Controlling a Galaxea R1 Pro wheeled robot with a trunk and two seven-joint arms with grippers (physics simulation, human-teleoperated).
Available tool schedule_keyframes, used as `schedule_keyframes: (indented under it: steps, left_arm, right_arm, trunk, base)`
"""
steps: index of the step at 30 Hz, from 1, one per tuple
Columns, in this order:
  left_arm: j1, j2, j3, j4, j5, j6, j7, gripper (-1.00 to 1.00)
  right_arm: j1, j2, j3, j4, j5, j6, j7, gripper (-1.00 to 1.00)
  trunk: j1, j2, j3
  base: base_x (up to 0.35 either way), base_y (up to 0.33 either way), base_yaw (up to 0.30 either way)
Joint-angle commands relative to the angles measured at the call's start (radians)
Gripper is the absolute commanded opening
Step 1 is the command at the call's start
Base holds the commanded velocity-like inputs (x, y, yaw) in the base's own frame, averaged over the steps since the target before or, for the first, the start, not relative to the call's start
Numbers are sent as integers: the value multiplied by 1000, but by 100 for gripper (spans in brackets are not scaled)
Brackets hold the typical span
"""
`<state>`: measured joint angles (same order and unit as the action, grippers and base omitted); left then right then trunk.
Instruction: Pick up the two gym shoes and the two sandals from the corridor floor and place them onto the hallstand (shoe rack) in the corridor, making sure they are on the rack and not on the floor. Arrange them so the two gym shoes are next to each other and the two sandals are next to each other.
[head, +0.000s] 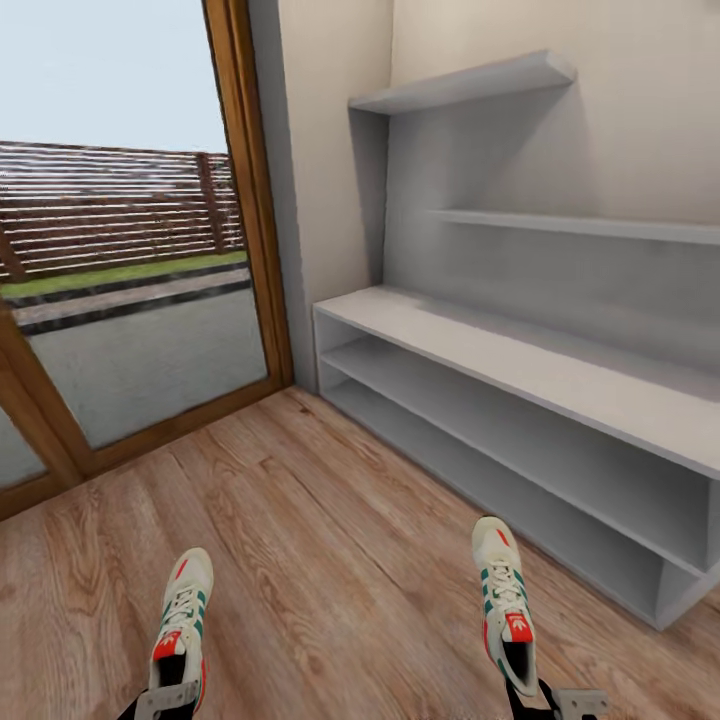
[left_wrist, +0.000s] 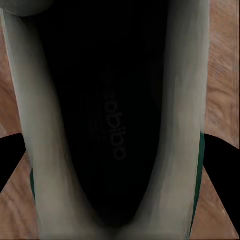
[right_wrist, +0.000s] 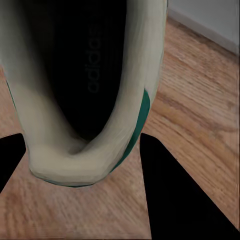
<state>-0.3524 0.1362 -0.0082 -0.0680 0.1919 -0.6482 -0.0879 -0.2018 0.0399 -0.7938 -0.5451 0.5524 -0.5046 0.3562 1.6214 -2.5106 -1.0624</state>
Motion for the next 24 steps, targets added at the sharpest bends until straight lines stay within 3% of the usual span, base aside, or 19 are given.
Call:
schedule_keyframes:
  steps: [1, 11, 24]
  left_arm:
    - [0, 0, -1, 1, 11, -2, -9, -100]
    - [0, 0, -1, 1, 16, -1, -8, -100]
    - [0, 0, -1, 1, 12, -2, -9, -100]
  right_arm:
    - [-2, 1, -9, -1, 1, -2, 9, -100]
    - [-1, 1, -9, -1, 1, -2, 9, -100]
    - [-1, 1, -9, -1, 1, -2, 9, -100]
  trunk:
    - [0, 0, -1]
    - [0, 0, -1]
    - [0, 0, -1]
  base:
    - [0, 0, -268]
    - [69, 156, -268]
    - [11, 21, -268]
